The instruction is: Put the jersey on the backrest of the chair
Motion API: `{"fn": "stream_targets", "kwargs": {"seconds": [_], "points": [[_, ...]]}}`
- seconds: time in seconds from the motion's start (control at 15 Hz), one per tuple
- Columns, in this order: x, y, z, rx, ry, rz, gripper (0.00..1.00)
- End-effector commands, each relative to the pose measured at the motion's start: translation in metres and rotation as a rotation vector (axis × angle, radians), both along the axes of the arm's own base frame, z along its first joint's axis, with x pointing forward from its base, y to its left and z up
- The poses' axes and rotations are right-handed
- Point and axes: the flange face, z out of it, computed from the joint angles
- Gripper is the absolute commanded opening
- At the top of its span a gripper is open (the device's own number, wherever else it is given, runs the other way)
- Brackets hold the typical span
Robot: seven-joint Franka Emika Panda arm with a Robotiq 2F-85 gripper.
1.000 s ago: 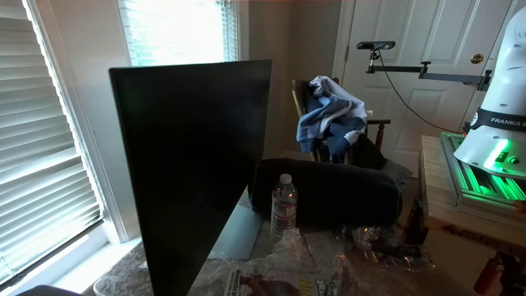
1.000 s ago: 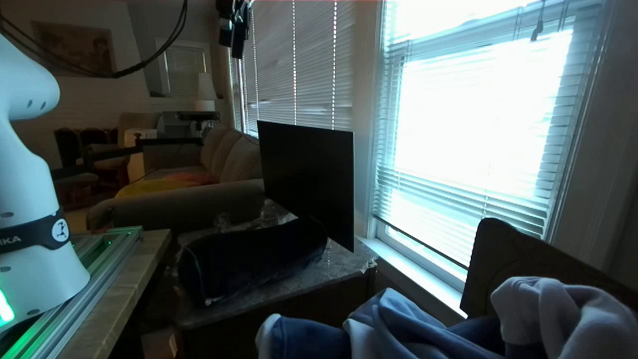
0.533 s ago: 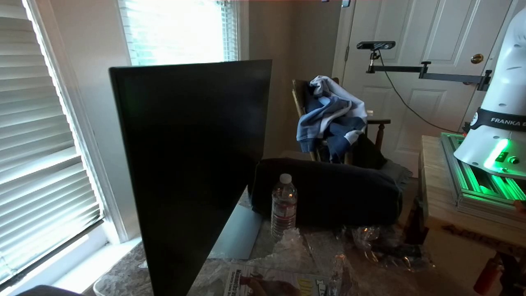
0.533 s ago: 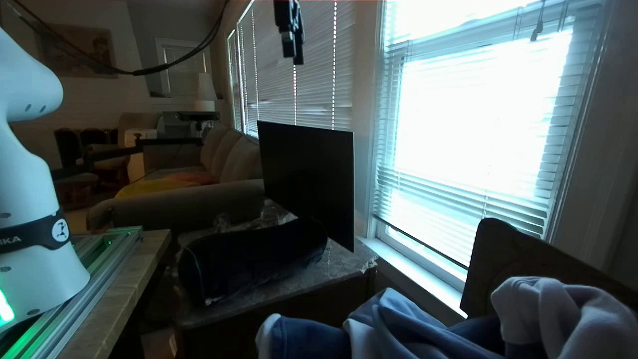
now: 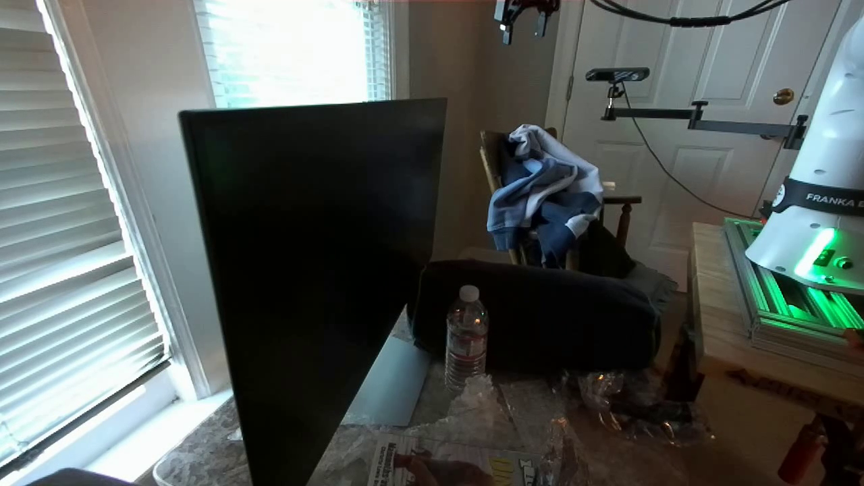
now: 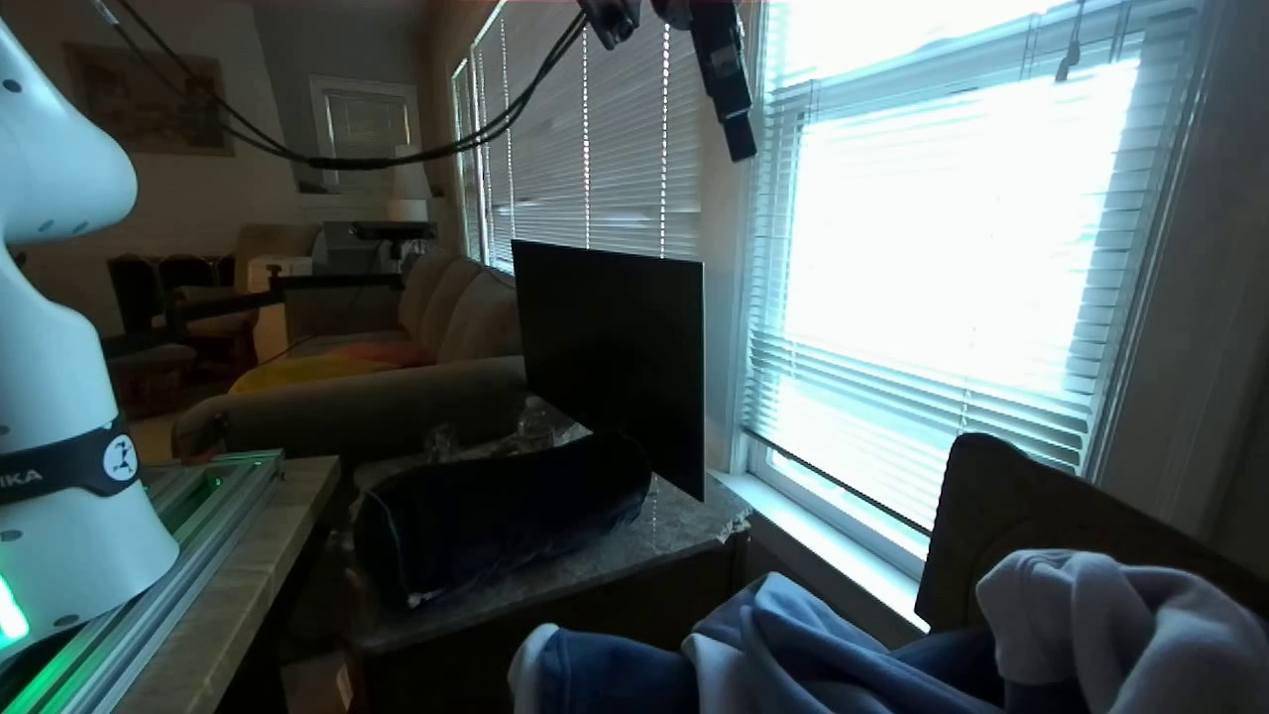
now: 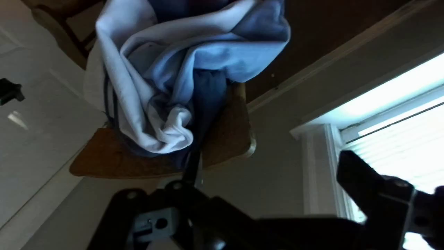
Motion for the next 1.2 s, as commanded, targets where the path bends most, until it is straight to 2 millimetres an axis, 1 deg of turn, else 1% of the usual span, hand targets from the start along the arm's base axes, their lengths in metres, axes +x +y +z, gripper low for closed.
{"fn": "stream_targets", "kwargs": {"seconds": [0.0, 0.2, 0.4, 0.47, 0.6, 0.8, 1.0, 1.07, 1.13], "points": [[0.029, -0.033, -0.024, -0.079, 0.075, -0.084, 1.00], [0.043, -0.063, -0.054, -0.085, 0.200, -0.093, 1.00], [0.062, -0.099, -0.082, -0.142, 0.242, -0.099, 1.00], [0.068, -0.113, -0.088, -0.172, 0.254, -0.102, 1.00], [0.080, -0.132, -0.105, -0.183, 0.276, -0.090, 1.00], [0.093, -0.149, -0.123, -0.191, 0.304, -0.096, 1.00], [0.112, -0.159, -0.142, -0.180, 0.285, -0.048, 1.00], [0.095, -0.155, -0.135, -0.166, 0.288, -0.086, 1.00], [0.098, -0.157, -0.140, -0.167, 0.290, -0.084, 1.00]]}}
